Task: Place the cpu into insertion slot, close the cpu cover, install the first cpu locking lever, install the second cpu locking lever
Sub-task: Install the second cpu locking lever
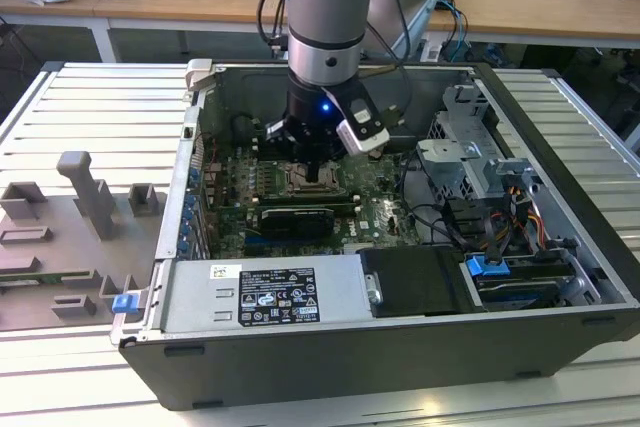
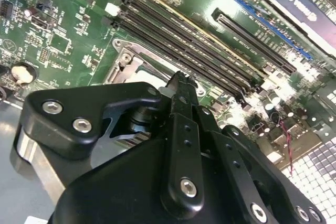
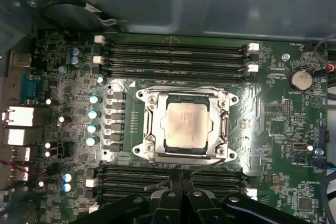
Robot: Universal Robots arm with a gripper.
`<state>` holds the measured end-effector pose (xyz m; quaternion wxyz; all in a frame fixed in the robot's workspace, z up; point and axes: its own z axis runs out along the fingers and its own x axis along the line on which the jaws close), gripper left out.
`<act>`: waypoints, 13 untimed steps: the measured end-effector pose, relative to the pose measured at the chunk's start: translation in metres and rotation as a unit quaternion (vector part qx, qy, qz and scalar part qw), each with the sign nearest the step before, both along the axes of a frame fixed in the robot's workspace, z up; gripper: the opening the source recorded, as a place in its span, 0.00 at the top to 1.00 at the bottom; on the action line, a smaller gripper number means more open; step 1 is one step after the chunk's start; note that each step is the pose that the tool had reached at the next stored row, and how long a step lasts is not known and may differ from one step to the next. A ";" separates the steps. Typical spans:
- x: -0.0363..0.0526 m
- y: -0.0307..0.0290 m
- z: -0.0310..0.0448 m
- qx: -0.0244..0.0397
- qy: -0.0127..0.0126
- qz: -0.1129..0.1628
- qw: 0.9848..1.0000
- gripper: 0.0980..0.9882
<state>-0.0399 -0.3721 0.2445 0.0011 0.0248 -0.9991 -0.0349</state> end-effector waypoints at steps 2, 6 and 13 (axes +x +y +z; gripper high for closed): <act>-0.0030 -0.0004 -0.0001 0.001 0.000 0.000 1.000 0.99; -0.0056 -0.0006 -0.0034 0.002 0.000 0.000 1.000 0.99; -0.0079 -0.0026 -0.0138 0.013 0.000 0.000 1.000 0.99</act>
